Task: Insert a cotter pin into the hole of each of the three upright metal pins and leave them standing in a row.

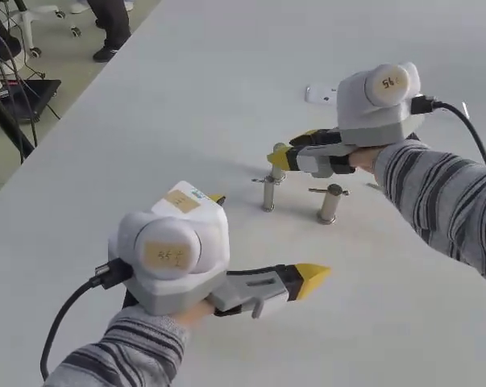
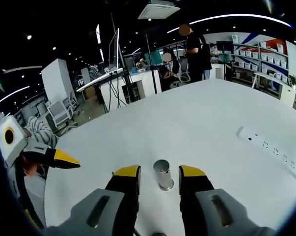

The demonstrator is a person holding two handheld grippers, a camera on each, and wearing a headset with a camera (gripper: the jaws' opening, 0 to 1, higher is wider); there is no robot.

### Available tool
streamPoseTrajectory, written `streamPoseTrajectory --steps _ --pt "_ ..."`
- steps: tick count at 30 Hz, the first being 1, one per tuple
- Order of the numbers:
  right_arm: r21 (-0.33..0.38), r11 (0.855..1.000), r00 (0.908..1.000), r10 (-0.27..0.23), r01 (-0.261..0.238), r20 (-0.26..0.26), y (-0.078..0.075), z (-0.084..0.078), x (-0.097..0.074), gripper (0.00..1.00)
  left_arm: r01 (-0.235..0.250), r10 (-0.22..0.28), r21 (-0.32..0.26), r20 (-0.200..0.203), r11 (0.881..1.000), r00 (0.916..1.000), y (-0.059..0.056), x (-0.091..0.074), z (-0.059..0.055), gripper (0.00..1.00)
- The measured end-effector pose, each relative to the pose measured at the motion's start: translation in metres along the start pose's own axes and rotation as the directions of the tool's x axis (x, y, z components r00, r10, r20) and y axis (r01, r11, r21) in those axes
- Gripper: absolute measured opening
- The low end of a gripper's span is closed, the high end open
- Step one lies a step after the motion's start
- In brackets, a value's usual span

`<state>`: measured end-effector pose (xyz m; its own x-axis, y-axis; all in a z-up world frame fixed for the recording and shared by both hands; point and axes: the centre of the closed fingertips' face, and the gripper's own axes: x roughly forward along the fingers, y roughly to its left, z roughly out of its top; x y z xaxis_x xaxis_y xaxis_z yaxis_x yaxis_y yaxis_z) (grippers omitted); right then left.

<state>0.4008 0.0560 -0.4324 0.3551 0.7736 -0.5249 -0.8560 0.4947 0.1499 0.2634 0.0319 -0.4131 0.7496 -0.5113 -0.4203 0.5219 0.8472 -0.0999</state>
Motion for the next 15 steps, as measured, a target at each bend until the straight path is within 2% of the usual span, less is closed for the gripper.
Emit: streamPoseTrajectory --steps 8,15 --pt "-0.027 0.999 0.9997 -0.023 0.023 0.002 -0.0036 -0.002 0.0077 0.17 -0.003 0.003 -0.02 -0.001 1.0 1.0 -0.0005 -0.0024 -0.0041 0.92" --pt "-0.033 0.999 0.9998 -0.021 0.021 -0.002 -0.0016 -0.0029 0.0086 0.1 -0.01 0.01 -0.017 0.003 1.0 0.9999 0.0017 -0.0055 -0.0029 0.91"
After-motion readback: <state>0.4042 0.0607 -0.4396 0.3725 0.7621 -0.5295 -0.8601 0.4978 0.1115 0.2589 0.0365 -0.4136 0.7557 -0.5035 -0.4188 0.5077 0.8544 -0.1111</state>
